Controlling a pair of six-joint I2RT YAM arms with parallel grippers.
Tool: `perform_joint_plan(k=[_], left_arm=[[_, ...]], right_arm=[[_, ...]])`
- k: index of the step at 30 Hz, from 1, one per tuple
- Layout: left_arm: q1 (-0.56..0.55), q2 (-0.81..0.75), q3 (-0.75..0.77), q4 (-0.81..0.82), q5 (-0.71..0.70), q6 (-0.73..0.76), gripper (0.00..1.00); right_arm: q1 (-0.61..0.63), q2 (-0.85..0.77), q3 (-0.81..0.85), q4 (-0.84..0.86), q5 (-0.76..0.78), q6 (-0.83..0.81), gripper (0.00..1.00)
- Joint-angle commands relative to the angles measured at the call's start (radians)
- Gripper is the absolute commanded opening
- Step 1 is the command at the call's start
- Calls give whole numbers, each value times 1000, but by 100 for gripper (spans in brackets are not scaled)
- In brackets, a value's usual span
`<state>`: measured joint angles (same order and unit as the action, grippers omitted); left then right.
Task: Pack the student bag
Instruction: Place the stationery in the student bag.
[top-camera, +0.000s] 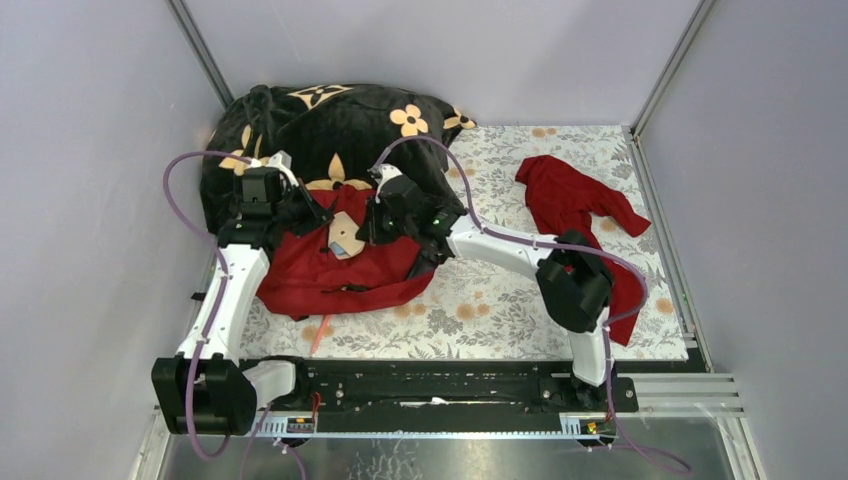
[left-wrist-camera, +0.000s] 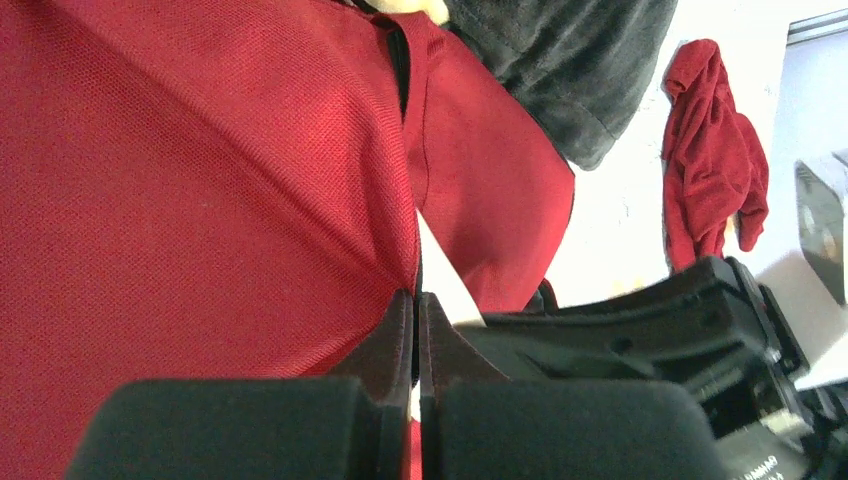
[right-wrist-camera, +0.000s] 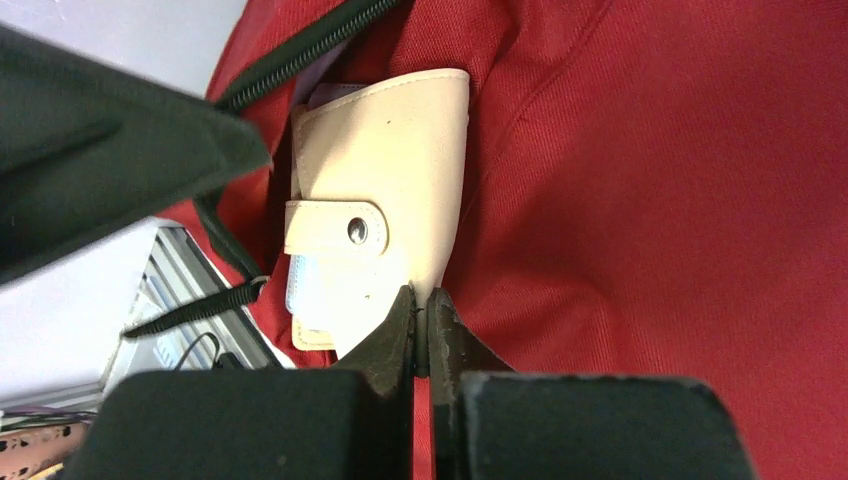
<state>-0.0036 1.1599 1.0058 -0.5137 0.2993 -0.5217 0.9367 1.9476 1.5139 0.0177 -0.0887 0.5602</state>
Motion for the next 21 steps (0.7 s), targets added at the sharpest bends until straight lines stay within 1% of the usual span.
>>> perform_joint_plan(k=[1, 5, 8, 11, 18, 21], left_arm=[[2, -34, -10, 34, 72, -11, 0], [2, -42, -27, 30, 63, 2, 0], [2, -38, -35, 30, 57, 9, 0], [2, -29, -40, 29, 52, 8, 0], [2, -37, -32, -3, 3, 24, 0], [2, -38, -18, -25, -11, 31, 0]], right_arm=[[-19, 90, 173, 43, -60, 28, 0], [-45, 146, 257, 34, -80, 55, 0], [-61, 152, 268, 64, -73, 83, 0], [-67, 170, 295, 83, -119, 114, 0], [-67, 97, 182, 229, -191, 203, 0], [-67, 73, 150, 255, -202, 232, 0]])
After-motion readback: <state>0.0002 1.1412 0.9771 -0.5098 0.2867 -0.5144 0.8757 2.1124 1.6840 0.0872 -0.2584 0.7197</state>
